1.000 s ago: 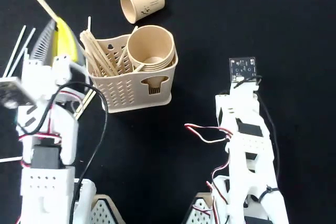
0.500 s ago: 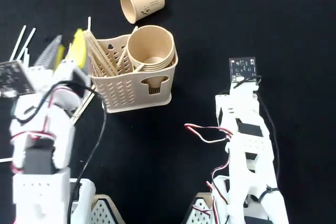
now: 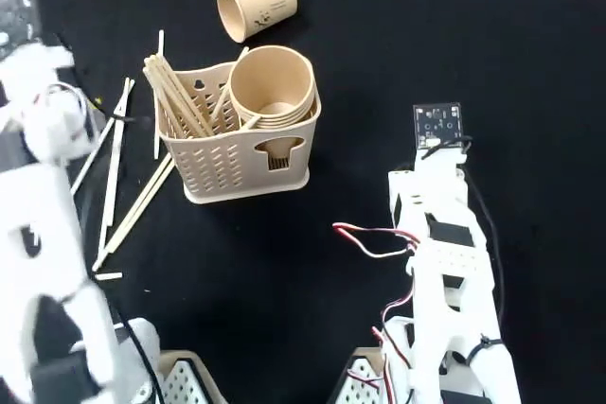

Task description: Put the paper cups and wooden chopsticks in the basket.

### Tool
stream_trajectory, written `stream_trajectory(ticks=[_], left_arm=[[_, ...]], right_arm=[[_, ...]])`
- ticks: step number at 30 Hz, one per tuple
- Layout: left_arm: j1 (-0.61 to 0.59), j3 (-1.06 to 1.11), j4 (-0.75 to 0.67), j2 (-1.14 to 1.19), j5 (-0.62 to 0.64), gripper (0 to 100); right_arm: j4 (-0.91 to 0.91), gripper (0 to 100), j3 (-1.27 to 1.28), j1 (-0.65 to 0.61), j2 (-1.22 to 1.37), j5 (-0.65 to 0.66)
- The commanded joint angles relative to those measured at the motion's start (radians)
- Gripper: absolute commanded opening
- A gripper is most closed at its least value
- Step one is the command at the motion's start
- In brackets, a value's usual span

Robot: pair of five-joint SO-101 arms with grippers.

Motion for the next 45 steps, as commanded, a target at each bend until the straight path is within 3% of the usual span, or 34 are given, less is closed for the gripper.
stream_trajectory(ticks=[1,5,17,27,34,38,45], left_arm=[[-0.119,-0.162,0.035,0.241,-0.124,16],[-0.196,-0.252,0.035,0.43,-0.252,15],[-0.288,-0.653,0.035,1.005,-0.416,15],[-0.255,-1.106,0.109,1.467,-0.411,15],[-0.3,-1.322,0.115,1.723,-0.41,14],[-0.308,-1.432,0.209,1.789,-0.413,2],[-0.28,-1.73,0.465,1.811,-0.41,3]], right_arm=[[-0.02,1.2,-0.004,-0.012,-0.03,0.012],[-0.02,1.2,-0.004,-0.012,-0.03,0.012],[-0.02,1.2,-0.004,-0.011,-0.03,0.012],[-0.02,1.2,-0.005,-0.011,-0.03,0.012],[-0.02,1.2,-0.005,-0.011,-0.03,0.012],[-0.02,1.2,-0.005,-0.011,-0.03,0.012],[-0.02,1.2,-0.007,-0.011,-0.03,0.012]])
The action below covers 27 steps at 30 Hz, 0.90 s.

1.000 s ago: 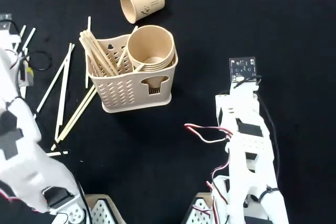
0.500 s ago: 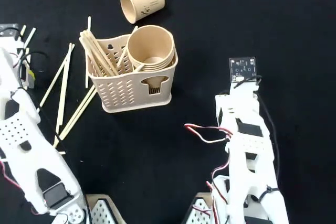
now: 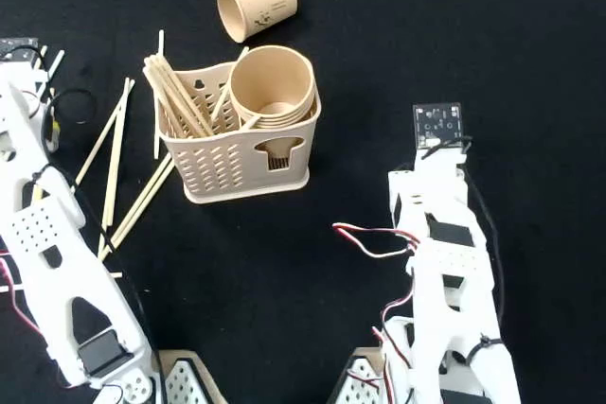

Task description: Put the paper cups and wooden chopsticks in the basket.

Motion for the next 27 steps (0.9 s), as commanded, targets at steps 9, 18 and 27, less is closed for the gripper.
stream_trajectory(ticks=[9,18,27], left_arm=[[0.001,-0.262,0.143,-0.044,0.063,3],[-0.013,-0.265,0.144,-0.129,0.146,3],[-0.031,-0.254,0.15,-0.433,0.344,3]], right_arm=[[-0.02,1.2,-0.005,-0.011,-0.03,0.012],[-0.02,1.2,-0.007,-0.012,-0.03,0.012],[-0.02,1.2,-0.01,-0.014,-0.03,0.012]])
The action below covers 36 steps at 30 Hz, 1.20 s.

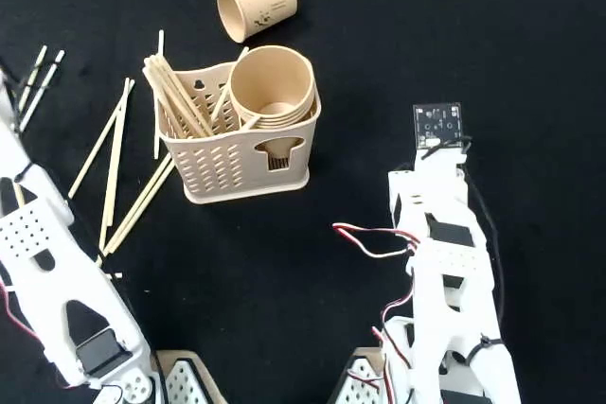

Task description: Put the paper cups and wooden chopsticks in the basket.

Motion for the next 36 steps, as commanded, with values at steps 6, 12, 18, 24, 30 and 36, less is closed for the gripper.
stream_trajectory(ticks=[6,12,18,24,30,36], left_arm=[[0.01,0.496,0.008,-0.577,0.061,3],[0.107,1.075,-0.133,-1.017,0.026,3],[0.186,1.521,-0.373,-1.473,0.0,3],[0.237,1.88,-0.735,-1.913,0.089,3],[0.291,2.219,-1.195,-2.2,0.319,3],[0.507,2.451,-1.525,-2.374,0.413,3]], right_arm=[[-0.02,1.3,-0.01,-0.014,-0.03,0.012],[-0.02,1.3,-0.005,-0.012,-0.03,0.012],[-0.02,1.3,-0.005,-0.011,-0.031,0.012],[-0.02,1.3,-0.004,-0.012,-0.031,0.012],[-0.02,1.3,-0.004,-0.014,-0.031,0.012],[-0.02,1.3,-0.004,-0.012,-0.031,0.012]])
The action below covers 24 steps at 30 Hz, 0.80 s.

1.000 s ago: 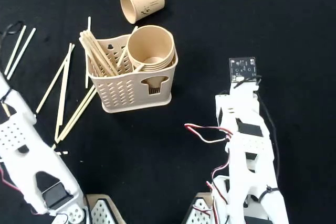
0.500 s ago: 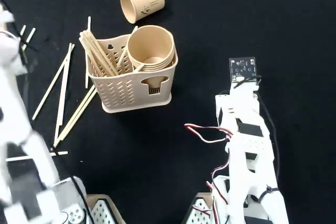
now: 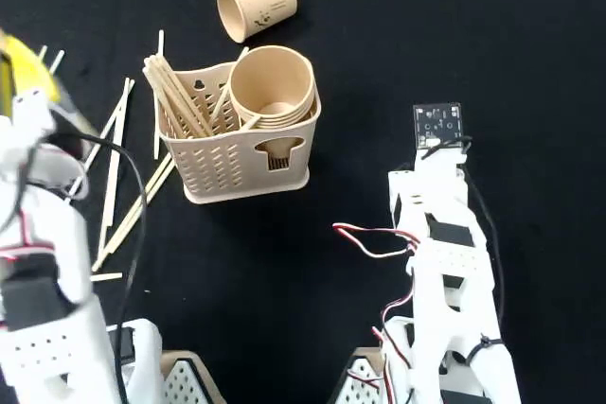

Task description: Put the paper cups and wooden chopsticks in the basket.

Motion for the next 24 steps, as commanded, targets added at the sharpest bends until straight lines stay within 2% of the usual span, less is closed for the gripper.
stream_trajectory(ticks=[1,7,18,24], left_arm=[[0.177,0.122,-0.239,-0.118,0.044,3],[0.226,0.139,-0.292,-0.11,0.089,3],[0.226,0.14,-0.293,0.167,0.097,3],[0.228,0.14,-0.29,0.221,0.097,3]], right_arm=[[-0.02,1.3,-0.004,-0.012,-0.031,0.012],[-0.02,1.3,-0.004,-0.012,-0.031,0.012],[-0.02,1.3,-0.005,-0.011,-0.031,0.012],[-0.02,1.3,-0.01,-0.014,-0.031,0.012]])
